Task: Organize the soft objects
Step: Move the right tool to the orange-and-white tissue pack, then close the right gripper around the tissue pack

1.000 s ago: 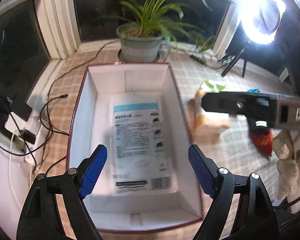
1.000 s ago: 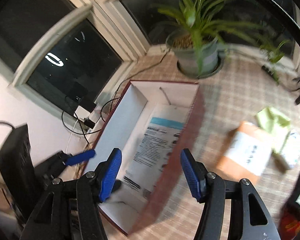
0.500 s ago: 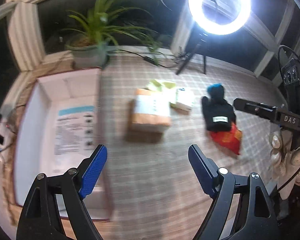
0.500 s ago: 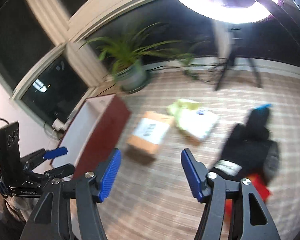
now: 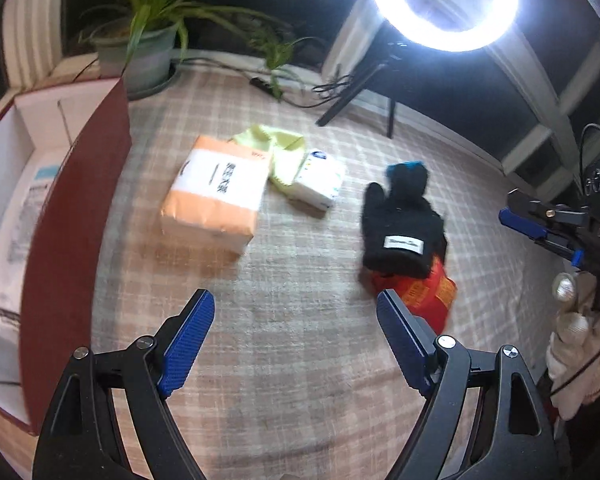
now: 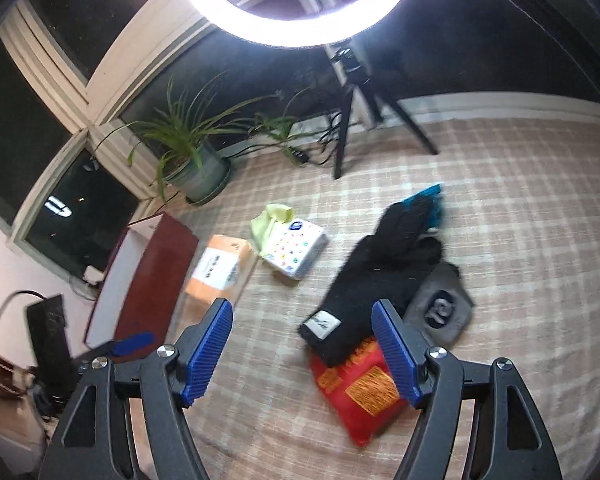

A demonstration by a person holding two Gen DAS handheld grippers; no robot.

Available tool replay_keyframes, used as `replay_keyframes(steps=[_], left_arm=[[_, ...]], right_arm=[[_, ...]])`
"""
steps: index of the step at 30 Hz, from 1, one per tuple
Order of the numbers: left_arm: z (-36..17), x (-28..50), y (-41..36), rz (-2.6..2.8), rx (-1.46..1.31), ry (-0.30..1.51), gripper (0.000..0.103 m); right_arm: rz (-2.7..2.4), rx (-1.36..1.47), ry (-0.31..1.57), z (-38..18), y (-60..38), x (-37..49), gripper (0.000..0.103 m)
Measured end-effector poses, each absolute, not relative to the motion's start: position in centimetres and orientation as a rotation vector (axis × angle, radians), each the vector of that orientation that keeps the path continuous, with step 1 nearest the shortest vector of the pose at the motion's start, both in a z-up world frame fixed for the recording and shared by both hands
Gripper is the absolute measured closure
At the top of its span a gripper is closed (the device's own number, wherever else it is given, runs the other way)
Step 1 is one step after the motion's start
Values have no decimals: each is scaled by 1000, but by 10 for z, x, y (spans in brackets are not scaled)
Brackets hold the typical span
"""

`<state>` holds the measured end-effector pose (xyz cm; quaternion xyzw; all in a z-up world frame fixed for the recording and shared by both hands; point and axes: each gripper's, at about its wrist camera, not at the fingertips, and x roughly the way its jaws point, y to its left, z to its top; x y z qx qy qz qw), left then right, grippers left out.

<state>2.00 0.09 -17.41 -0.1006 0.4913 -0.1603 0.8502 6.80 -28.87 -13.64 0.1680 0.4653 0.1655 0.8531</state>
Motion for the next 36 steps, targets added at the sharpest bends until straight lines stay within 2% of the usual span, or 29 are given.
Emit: replay_keyframes(steps=[11, 19, 33, 36], left_arm=[[-212, 24, 8, -181, -347, 1038, 19], [-227, 37, 18, -104, -389, 1036, 21], [-248, 67, 21, -56, -390, 1064, 21], [-252, 73, 21, -54, -381, 1074, 21]], right_arm=[[629, 186, 1083, -151, -190, 163, 34], [705, 64, 1198, -195, -118, 227, 34], [726, 86, 1344, -252, -88, 263, 35], [748, 93, 1374, -256, -92, 255, 42]])
